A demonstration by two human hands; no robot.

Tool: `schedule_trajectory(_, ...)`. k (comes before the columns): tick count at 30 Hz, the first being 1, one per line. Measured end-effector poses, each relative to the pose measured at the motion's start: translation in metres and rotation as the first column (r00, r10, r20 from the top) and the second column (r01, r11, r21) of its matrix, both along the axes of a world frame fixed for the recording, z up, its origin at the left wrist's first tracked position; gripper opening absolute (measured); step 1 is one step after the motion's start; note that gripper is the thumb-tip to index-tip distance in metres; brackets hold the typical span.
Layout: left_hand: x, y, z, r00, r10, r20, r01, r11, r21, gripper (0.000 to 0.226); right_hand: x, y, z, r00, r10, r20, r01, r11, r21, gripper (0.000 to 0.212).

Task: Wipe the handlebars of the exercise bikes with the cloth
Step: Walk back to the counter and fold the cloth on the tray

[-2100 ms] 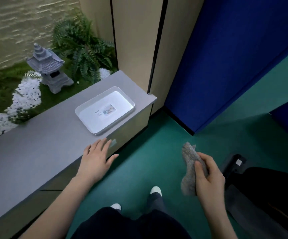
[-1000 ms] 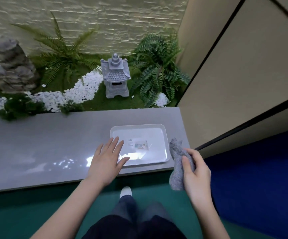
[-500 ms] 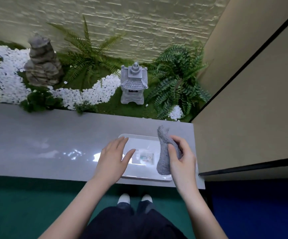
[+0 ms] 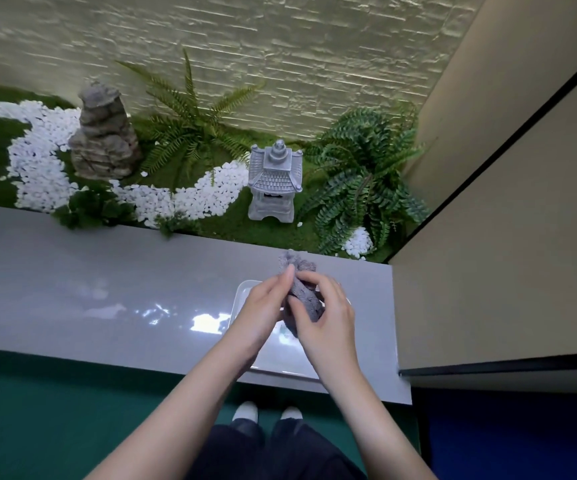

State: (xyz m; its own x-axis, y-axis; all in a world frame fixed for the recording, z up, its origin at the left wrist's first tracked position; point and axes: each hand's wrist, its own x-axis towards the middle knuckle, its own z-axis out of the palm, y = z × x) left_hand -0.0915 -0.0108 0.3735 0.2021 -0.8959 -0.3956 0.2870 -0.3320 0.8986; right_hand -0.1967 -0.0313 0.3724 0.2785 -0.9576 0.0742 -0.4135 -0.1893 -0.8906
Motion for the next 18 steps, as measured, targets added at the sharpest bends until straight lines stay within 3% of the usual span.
schedule_trajectory(8, -0.003, 0.0, 0.001, 0.992, 0.026, -0.124, -0.018, 0.998, 0.065, 0.037, -0.011, 0.002, 0.002, 0.986, -0.016, 0.165, 0.013, 1.0, 0.02, 0.031)
schedule_trajectory(14, -0.008, -0.001, 0.005, 0.986, 0.054, -0.155, -0.036, 0.993, 0.114, 0.036, -0.022, 0.005, 0.002, 0.96, -0.078, 0.269, 0.059, 0.995, 0.077, 0.025)
schedule_trajectory(18, -0.009, -0.001, 0.007, 0.987, 0.053, -0.152, -0.035, 0.992, 0.12, 0.039, -0.03, 0.006, -0.002, 0.949, -0.132, 0.288, 0.089, 0.984, 0.158, 0.034)
